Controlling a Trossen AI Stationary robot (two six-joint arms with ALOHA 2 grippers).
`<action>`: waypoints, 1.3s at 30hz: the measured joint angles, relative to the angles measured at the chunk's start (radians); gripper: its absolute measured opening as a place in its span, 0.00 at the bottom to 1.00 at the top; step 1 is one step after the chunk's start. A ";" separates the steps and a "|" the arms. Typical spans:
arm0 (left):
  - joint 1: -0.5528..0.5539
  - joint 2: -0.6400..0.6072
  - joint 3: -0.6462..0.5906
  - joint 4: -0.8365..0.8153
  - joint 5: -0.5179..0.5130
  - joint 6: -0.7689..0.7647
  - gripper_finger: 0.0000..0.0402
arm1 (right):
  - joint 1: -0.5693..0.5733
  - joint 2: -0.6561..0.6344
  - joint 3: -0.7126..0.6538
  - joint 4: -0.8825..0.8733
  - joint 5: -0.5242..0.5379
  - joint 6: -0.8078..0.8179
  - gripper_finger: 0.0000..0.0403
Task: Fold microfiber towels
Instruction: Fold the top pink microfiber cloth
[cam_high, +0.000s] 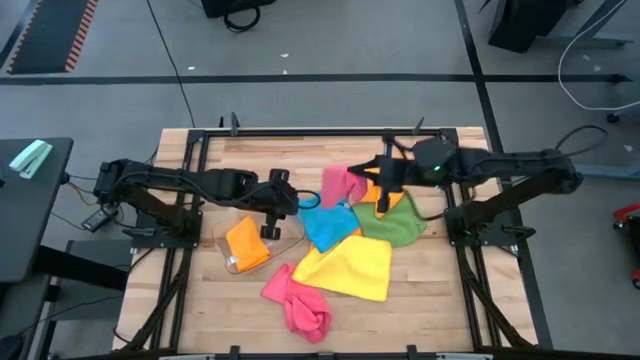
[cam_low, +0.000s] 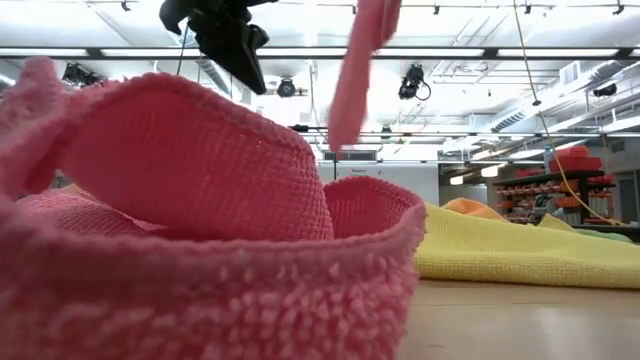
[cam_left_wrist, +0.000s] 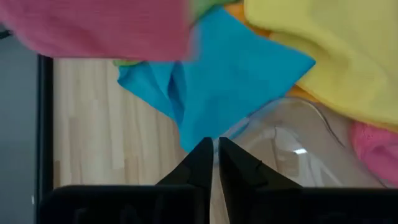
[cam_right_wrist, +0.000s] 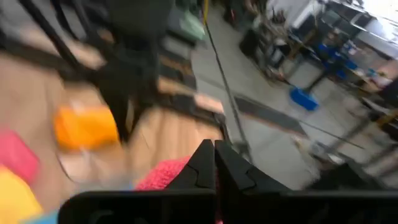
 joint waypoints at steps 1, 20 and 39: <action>0.000 0.000 0.000 0.014 -0.001 0.005 0.09 | 0.000 -0.002 0.011 -0.001 -0.013 0.028 0.00; -0.002 0.003 0.000 0.008 0.011 -0.011 0.11 | 0.142 0.177 -0.272 -0.279 -0.332 0.722 0.03; -0.003 0.004 -0.002 0.055 0.032 0.022 0.11 | 0.187 0.226 -0.405 -0.443 -0.422 0.963 0.24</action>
